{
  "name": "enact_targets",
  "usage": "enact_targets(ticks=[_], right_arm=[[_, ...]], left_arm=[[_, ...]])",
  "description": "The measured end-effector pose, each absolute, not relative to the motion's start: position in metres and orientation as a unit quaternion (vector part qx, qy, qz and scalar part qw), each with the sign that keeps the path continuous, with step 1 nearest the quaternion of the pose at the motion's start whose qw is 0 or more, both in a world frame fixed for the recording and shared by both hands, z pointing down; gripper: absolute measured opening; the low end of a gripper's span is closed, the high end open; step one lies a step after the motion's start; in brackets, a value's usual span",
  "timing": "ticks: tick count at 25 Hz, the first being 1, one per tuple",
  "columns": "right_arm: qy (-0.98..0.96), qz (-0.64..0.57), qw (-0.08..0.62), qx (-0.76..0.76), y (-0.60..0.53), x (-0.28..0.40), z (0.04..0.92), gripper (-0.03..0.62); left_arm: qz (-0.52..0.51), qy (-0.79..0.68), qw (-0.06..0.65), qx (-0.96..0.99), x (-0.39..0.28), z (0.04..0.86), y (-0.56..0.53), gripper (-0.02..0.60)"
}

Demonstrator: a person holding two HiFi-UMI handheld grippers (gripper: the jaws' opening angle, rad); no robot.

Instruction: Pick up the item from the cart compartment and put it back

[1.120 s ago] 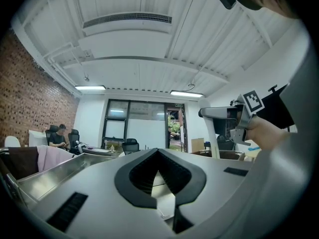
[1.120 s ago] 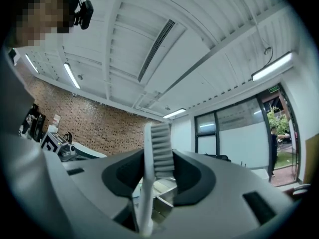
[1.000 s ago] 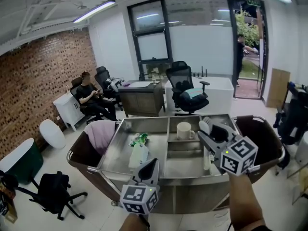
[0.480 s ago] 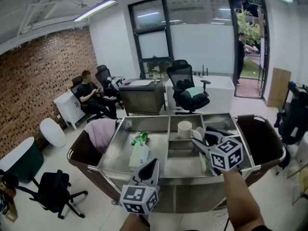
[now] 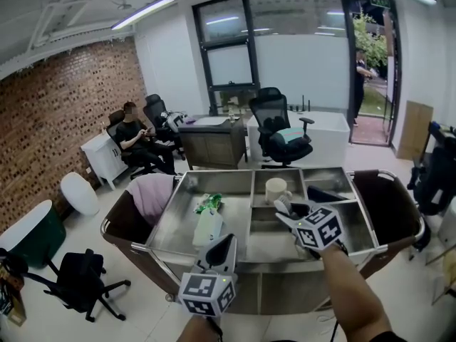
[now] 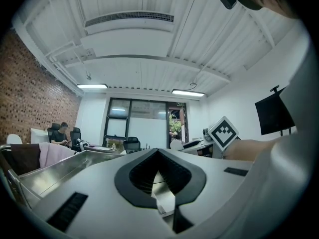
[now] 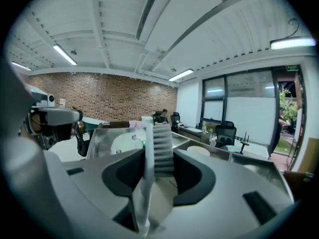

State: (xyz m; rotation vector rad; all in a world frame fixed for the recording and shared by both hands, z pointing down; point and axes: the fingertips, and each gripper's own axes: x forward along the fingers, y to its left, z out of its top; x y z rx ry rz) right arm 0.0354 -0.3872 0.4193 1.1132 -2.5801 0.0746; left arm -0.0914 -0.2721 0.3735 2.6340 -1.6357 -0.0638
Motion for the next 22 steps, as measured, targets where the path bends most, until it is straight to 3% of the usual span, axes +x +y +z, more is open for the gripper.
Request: enact_targets(ticks=[17,19,20,22], right_arm=[[-0.876,0.059,0.313,0.362,-0.428,-0.014,0.516,0.192],[-0.875,0.062,0.314,0.362,-0.429,-0.014,0.519,0.21],[-0.877,0.065,0.311,0.36,-0.43,-0.015,0.519,0.256],[-0.881,0.071,0.301,0.359,-0.43,-0.017,0.517,0.264]], left_arm=[[-0.018,-0.531,0.023,0.847,-0.099,0.376,-0.27,0.0],[-0.017,-0.534,0.025,0.845,-0.102,0.379,-0.269,0.0],[-0.017,-0.536,0.026,0.844,-0.104,0.38,-0.27,0.0],[-0.017,-0.538,0.028,0.842,-0.106,0.382,-0.27,0.0]])
